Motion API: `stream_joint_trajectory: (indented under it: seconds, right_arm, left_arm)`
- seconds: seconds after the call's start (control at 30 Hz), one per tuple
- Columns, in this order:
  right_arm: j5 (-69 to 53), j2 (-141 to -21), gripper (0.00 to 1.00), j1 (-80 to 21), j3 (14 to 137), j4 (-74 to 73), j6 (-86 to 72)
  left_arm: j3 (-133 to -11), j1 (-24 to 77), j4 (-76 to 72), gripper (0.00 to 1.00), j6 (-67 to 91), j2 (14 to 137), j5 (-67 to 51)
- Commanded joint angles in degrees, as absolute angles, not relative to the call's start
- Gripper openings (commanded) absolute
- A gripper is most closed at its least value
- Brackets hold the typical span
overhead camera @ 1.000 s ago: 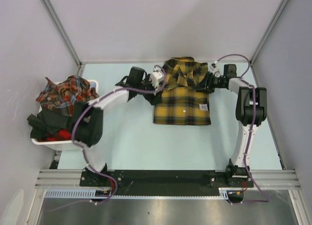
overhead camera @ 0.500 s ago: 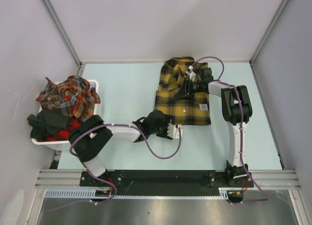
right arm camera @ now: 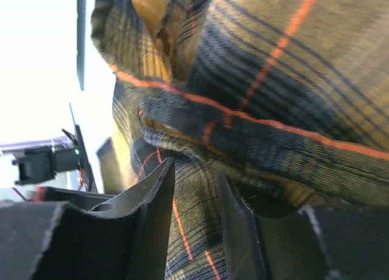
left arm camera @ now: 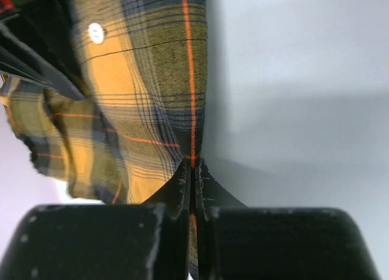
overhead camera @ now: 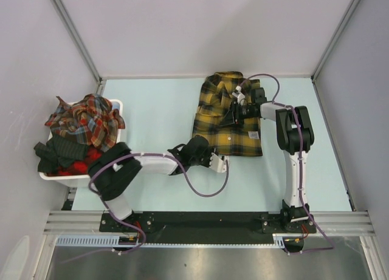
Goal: Fold and stack the long sleeve shirts
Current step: Fold the shirt
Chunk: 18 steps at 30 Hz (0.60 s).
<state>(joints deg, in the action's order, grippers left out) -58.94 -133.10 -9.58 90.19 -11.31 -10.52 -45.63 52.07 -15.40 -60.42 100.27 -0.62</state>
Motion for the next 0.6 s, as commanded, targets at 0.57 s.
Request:
stream_joint_trajectory:
  seconds: [0.57]
  right_arm:
    - [-58.01, -112.86, 0.41, -19.06, 71.03, -25.49, 5.97]
  left_arm:
    - [-63.1, 59.06, 41.48, 0.0, -38.16, 73.66, -31.63]
